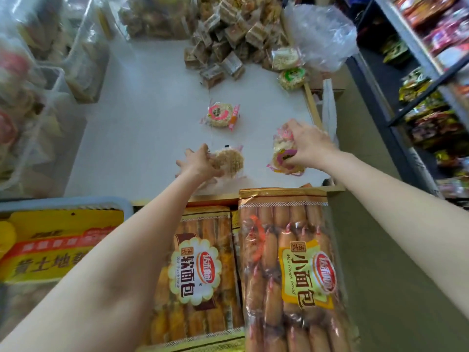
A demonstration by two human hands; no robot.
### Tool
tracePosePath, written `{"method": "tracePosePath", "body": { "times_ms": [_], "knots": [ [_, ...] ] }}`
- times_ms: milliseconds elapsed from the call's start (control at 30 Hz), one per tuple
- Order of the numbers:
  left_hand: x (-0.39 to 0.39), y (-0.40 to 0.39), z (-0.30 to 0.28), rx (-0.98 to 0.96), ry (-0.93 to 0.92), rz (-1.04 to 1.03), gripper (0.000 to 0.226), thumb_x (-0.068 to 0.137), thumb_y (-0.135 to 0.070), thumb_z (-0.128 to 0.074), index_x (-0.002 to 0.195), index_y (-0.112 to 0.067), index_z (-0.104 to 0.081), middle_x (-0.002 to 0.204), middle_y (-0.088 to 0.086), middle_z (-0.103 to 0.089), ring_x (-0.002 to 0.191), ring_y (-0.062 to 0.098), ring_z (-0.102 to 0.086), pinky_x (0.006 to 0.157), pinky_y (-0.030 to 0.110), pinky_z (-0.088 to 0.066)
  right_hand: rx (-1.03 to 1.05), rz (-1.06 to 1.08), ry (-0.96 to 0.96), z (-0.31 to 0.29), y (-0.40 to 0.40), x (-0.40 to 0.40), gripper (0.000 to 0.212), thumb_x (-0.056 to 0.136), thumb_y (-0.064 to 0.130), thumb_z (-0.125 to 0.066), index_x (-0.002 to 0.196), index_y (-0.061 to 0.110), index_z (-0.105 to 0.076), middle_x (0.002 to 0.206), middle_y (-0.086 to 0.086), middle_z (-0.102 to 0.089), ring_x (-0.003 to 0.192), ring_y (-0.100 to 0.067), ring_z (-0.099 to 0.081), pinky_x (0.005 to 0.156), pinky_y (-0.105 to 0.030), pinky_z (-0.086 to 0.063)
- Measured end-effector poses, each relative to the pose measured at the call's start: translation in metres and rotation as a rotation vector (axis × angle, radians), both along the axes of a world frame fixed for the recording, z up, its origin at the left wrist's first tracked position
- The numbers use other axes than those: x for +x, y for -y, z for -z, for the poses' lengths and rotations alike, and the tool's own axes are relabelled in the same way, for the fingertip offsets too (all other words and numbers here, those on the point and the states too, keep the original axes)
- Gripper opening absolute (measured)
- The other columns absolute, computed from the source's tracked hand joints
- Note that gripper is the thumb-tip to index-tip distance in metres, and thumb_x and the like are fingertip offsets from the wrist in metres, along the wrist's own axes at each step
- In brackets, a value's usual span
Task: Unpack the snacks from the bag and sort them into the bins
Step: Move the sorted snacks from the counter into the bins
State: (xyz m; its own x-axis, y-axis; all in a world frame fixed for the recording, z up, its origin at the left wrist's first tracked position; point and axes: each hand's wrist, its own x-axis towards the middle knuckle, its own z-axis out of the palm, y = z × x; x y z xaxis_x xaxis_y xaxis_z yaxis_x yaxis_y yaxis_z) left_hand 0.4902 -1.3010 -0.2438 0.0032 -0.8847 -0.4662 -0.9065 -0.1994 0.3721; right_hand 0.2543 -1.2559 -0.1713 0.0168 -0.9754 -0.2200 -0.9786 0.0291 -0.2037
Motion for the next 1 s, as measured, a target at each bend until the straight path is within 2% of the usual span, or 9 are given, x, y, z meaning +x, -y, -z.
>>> {"method": "tracePosePath", "body": {
  "times_ms": [100, 200, 267, 367, 500, 667, 800, 900, 1000],
  "knots": [
    [-0.012, -0.008, -0.033, -0.135, -0.273, -0.045, 0.021, 0.087, -0.021, -0.061, 0.092, -0.014, -0.042, 0.096, 0.014, -0.055, 0.085, 0.029, -0.055, 0.072, 0.039, -0.046, 0.004, 0.034, 0.250, -0.031, -0.014, -0.010, 0.084, 0.064, 0.030, -0.085, 0.131, 0.015, -0.036, 0.125, -0.010, -0.053, 0.114, -0.031, -0.051, 0.092, -0.039, -0.043],
    [-0.024, -0.008, -0.066, -0.263, -0.347, -0.063, 0.010, 0.087, -0.006, -0.051, 0.083, -0.011, -0.044, 0.083, 0.009, -0.050, 0.081, 0.025, -0.048, 0.068, 0.031, -0.035, 0.060, 0.051, 0.326, -0.042, -0.009, -0.015, 0.083, 0.066, 0.030, -0.084, 0.134, 0.016, -0.037, 0.128, -0.010, -0.052, 0.116, -0.029, -0.050, 0.092, -0.033, -0.042],
    [-0.035, -0.007, -0.076, -0.298, -0.295, -0.092, 0.006, 0.086, -0.002, -0.049, 0.088, -0.007, -0.049, 0.089, 0.014, -0.053, 0.085, 0.028, -0.048, 0.070, 0.030, -0.034, 0.095, 0.028, 0.281, -0.042, -0.001, -0.024, 0.077, 0.068, 0.033, -0.082, 0.131, 0.013, -0.041, 0.125, -0.010, -0.054, 0.114, -0.028, -0.051, 0.089, -0.032, -0.042],
    [-0.057, -0.007, -0.082, -0.366, -0.162, -0.096, 0.024, 0.088, -0.001, -0.047, 0.111, 0.001, -0.050, 0.113, 0.023, -0.050, 0.093, 0.034, -0.051, 0.080, 0.036, -0.040, 0.108, -0.034, 0.261, -0.030, 0.009, -0.051, 0.072, 0.072, 0.033, -0.079, 0.130, 0.011, -0.043, 0.123, -0.010, -0.054, 0.112, -0.028, -0.051, 0.088, -0.034, -0.044],
    [-0.099, -0.011, -0.074, -0.445, 0.058, 0.024, 0.030, 0.089, 0.002, -0.040, 0.117, -0.003, -0.048, 0.120, 0.023, -0.044, 0.103, 0.040, -0.050, 0.088, 0.046, -0.044, 0.111, -0.132, 0.208, -0.016, 0.013, -0.102, 0.068, 0.072, 0.034, -0.079, 0.125, 0.010, -0.044, 0.123, -0.008, -0.052, 0.114, -0.029, -0.049, 0.098, -0.052, -0.040],
    [-0.144, -0.029, -0.062, -0.331, 0.168, 0.171, 0.024, 0.091, 0.001, -0.043, 0.115, -0.004, -0.046, 0.129, 0.020, -0.038, 0.104, 0.039, -0.049, 0.080, 0.045, -0.045, 0.170, -0.204, 0.154, -0.009, 0.019, -0.146, 0.067, 0.071, 0.031, -0.080, 0.123, 0.011, -0.044, 0.120, -0.008, -0.054, 0.111, -0.029, -0.052, 0.093, -0.045, -0.044],
    [-0.137, -0.023, -0.055, -0.387, 0.257, 0.255, 0.061, 0.084, 0.016, -0.043, 0.136, -0.014, -0.037, 0.143, 0.018, -0.028, 0.114, 0.039, -0.045, 0.087, 0.047, -0.047, 0.134, -0.308, 0.027, -0.008, 0.032, -0.147, 0.085, 0.074, 0.029, -0.077, 0.143, 0.017, -0.028, 0.138, -0.004, -0.047, 0.126, -0.029, -0.045, 0.103, -0.050, -0.031],
    [-0.133, -0.012, -0.050, -0.410, 0.298, 0.265, 0.073, 0.079, 0.021, -0.040, 0.141, -0.015, -0.031, 0.151, 0.017, -0.019, 0.127, 0.040, -0.033, 0.095, 0.049, -0.045, 0.089, -0.367, -0.036, -0.005, 0.045, -0.139, 0.072, 0.075, 0.033, -0.075, 0.133, 0.013, -0.038, 0.130, -0.006, -0.045, 0.118, -0.028, -0.046, 0.099, -0.046, -0.032],
    [-0.134, 0.002, -0.040, -0.408, 0.323, 0.245, 0.071, 0.080, 0.019, -0.041, 0.140, -0.016, -0.031, 0.152, 0.016, -0.019, 0.135, 0.041, -0.022, 0.096, 0.053, -0.043, 0.092, -0.332, -0.057, -0.005, 0.071, -0.138, 0.067, 0.072, 0.039, -0.076, 0.124, 0.012, -0.044, 0.127, -0.009, -0.036, 0.114, -0.032, -0.042, 0.098, -0.046, -0.032]
  ]
}}
